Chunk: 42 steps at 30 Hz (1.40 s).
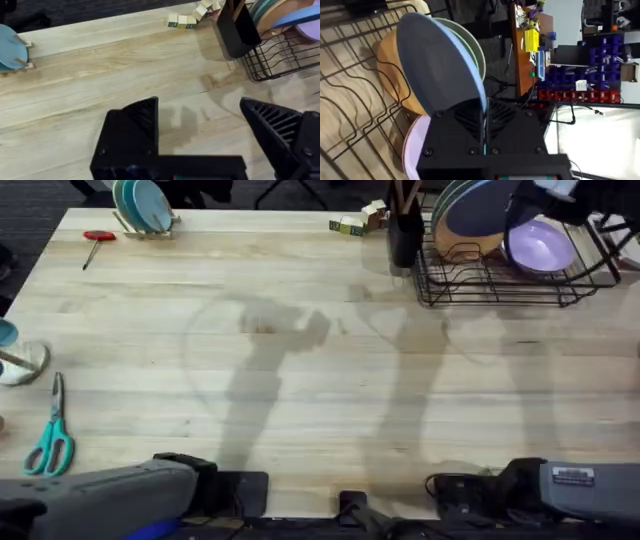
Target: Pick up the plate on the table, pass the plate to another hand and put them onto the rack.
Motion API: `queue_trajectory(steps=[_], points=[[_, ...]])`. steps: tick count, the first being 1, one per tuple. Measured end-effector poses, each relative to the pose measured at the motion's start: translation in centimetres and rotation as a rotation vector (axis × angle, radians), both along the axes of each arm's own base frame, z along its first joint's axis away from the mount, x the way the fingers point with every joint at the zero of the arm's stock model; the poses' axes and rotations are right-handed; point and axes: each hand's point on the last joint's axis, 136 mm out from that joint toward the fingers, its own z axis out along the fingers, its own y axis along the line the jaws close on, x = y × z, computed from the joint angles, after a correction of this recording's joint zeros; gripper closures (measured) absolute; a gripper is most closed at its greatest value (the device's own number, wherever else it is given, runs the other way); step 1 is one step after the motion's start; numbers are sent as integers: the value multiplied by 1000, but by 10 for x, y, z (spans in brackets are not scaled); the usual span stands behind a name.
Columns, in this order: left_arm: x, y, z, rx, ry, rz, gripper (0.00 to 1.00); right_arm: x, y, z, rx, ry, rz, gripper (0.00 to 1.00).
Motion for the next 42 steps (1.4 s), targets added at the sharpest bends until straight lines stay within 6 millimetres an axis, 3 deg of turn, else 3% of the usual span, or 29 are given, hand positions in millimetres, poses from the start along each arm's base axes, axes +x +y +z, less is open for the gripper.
queue_trajectory(steps=[15, 26, 30, 42], points=[[0, 0, 0, 0, 0, 0, 6, -49, -15, 48, -11, -34, -64, 973], [0, 0, 0, 0, -1, 0, 7, -54, -14, 48, -8, -23, -64, 973], [1, 0, 1, -1, -6, 0, 7, -49, -15, 37, 0, 3, -63, 973], [1, 0, 2, -2, -8, 0, 7, -19, -23, -34, 41, 148, -59, 973]])
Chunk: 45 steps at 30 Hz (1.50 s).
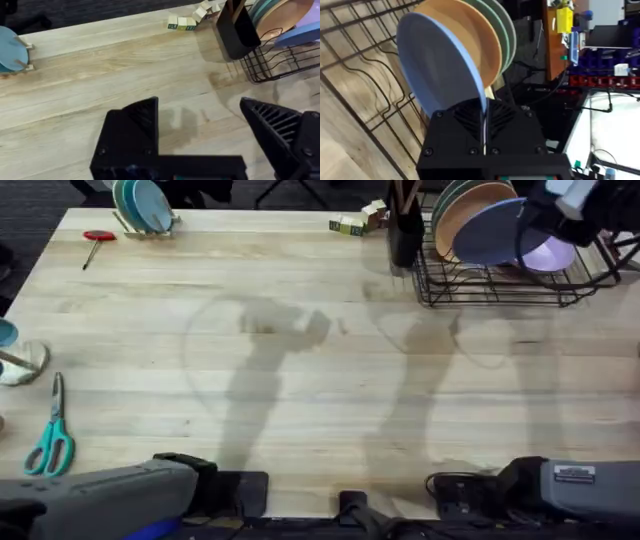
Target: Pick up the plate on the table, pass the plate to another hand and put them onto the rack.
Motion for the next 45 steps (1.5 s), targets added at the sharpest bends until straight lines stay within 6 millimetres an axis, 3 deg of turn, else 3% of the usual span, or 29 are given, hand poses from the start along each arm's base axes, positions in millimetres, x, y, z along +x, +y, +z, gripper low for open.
queue_trajectory(steps=[12, 24, 26, 30, 32, 38, 45], points=[[0, 0, 0, 0, 0, 0, 6, 12, 14, -39, 23, 81, 35, 973], [0, 0, 0, 0, 0, 0, 6, 14, 11, -42, 23, 95, 28, 961], [0, 0, 0, 0, 0, 0, 6, 13, 12, -42, 28, 99, 25, 833], [0, 0, 0, 0, 0, 0, 6, 13, 14, -53, 39, 132, 29, 261], [0, 0, 0, 0, 1, 0, 6, 10, 15, -58, 43, 151, 31, 35], [-1, 0, -1, 1, 4, 0, 6, -1, 18, -54, 52, 179, 29, 10], [0, 0, 0, 0, 0, 0, 6, -35, 26, 2, 41, 118, 18, 10]])
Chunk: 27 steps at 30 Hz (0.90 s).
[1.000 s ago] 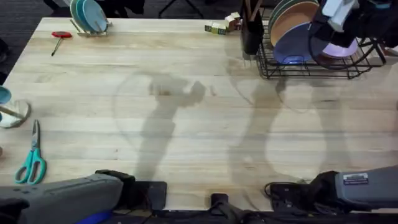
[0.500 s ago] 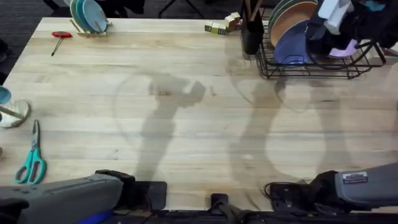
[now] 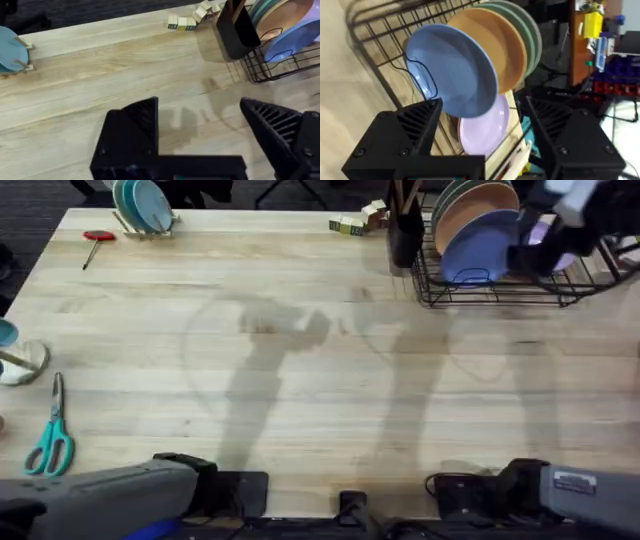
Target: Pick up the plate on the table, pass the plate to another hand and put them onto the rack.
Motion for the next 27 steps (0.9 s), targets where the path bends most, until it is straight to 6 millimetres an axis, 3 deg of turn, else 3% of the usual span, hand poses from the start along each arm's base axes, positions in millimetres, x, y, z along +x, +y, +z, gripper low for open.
queue_trajectory(steps=[4, 10, 19, 27], points=[[0, 0, 0, 0, 0, 0, 6, -26, 7, 31, 87, -21, -75, 10], [2, 6, 0, 21, -4, 26, 6, -59, 16, 55, 342, 5, -268, 9], [-1, 20, -1, 71, -5, 85, 6, -128, 38, 57, 715, 178, -577, 10], [-35, 33, 24, 79, -66, 115, 6, -176, 50, 71, 799, 173, -638, 10]])
